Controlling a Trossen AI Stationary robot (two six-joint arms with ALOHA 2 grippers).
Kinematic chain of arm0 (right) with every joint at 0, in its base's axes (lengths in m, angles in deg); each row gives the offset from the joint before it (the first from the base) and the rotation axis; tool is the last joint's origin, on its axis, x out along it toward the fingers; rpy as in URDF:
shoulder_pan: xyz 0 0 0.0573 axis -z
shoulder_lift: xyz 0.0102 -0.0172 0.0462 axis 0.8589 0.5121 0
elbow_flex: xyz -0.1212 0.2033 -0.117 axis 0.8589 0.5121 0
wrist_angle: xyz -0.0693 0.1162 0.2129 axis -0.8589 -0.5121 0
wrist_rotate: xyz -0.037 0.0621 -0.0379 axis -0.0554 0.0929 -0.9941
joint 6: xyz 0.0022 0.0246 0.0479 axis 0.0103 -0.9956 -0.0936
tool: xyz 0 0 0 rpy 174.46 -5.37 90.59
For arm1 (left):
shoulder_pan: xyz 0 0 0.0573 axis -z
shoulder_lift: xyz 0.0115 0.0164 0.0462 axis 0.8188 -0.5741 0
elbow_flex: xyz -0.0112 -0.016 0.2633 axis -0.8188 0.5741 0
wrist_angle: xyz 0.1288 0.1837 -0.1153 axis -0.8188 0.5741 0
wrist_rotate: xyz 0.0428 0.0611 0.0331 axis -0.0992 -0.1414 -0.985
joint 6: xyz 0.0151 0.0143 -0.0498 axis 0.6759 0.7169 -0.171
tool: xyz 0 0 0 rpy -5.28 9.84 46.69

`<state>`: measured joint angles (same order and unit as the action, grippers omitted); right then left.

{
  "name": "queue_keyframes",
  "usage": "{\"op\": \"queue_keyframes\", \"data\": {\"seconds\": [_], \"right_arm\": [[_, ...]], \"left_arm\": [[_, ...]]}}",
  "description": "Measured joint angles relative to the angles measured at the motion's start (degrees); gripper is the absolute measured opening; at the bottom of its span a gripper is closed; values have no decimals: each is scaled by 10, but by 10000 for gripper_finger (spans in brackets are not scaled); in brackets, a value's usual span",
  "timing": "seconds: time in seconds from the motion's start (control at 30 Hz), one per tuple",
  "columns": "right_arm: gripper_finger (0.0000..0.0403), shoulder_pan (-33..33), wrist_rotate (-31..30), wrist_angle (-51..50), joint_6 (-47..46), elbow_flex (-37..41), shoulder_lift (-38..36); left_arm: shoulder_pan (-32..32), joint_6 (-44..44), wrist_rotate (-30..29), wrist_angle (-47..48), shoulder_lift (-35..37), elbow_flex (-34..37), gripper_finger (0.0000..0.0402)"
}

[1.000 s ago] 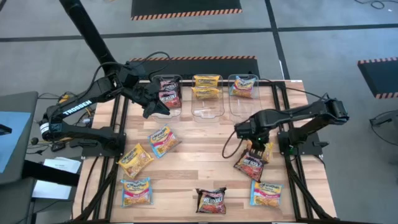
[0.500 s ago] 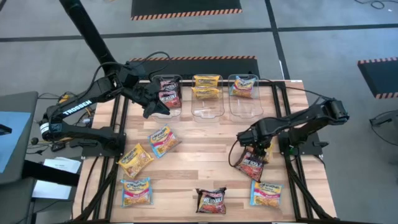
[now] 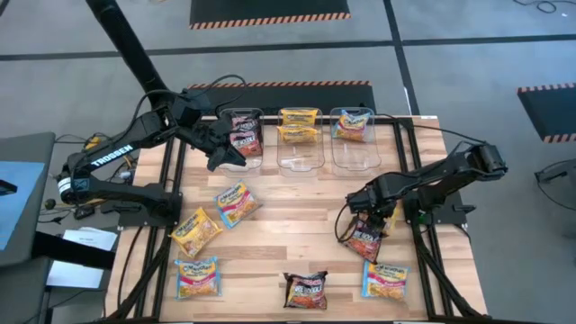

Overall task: Sort Maruchan noodles
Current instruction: Put the yellow noodle pack into the center transparent bin

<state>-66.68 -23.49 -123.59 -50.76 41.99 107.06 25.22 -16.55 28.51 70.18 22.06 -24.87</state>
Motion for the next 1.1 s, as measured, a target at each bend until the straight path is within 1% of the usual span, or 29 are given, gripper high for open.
{"op": "queue_keyframes", "data": {"seconds": [0.1,0.3,0.33,0.37,0.53,0.67,0.73,1.1], "right_arm": [[164,0,-1,2,-13,2,1],[37,0,-2,4,-35,1,1],[22,0,-2,4,-35,1,1],[14,0,0,4,-35,1,1],[15,-5,-5,-15,-35,-15,3],[4,-21,-29,-48,-38,-42,4],[3,-33,-44,-66,-51,-59,4],[1,-93,-57,-156,-126,-132,4]], "left_arm": [[0,0,0,0,0,0,130],[0,0,0,0,0,0,130],[0,-2,0,0,0,0,130],[0,-3,0,0,0,0,130],[0,-3,0,0,0,0,130],[0,-3,0,0,0,0,130],[0,-3,0,0,0,0,130],[0,-15,0,6,0,0,130]]}}
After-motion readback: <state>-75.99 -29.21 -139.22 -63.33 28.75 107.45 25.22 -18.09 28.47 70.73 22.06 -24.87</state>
